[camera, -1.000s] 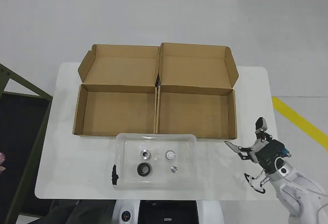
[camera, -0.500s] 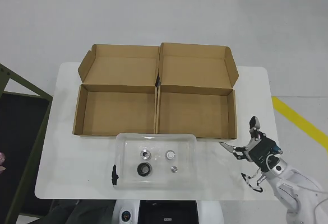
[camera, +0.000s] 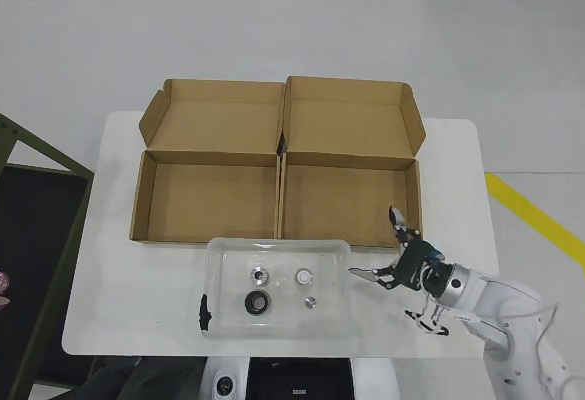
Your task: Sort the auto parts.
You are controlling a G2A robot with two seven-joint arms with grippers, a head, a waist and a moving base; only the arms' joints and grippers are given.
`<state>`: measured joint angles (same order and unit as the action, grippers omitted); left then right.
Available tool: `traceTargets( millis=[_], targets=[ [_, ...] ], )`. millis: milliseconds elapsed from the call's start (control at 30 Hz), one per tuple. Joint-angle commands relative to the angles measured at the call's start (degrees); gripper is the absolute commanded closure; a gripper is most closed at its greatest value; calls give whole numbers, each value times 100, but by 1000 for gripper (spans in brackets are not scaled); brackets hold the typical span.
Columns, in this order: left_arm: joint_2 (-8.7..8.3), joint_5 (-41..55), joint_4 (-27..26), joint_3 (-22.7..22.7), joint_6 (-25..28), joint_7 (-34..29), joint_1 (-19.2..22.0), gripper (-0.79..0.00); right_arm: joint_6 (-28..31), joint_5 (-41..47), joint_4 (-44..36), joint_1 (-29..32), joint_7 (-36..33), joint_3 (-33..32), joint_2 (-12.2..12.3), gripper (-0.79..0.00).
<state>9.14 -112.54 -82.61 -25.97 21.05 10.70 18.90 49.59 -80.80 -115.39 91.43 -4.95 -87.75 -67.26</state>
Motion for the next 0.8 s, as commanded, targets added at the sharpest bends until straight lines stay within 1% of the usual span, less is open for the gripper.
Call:
traceTargets(
  millis=[0, 367, 767],
  targets=[
    [0, 0, 0, 0, 0, 0, 0, -785, 114, 73, 2, -105, -234, 150, 7, -785],
    [0, 0, 0, 0, 0, 0, 0, -785, 442, 282, -2, -659, -1354, 1081, 26, -785],
    [0, 0, 0, 0, 0, 0, 0, -785, 473, 266, -76, -995, -2087, 1869, 42, -785]
  ],
)
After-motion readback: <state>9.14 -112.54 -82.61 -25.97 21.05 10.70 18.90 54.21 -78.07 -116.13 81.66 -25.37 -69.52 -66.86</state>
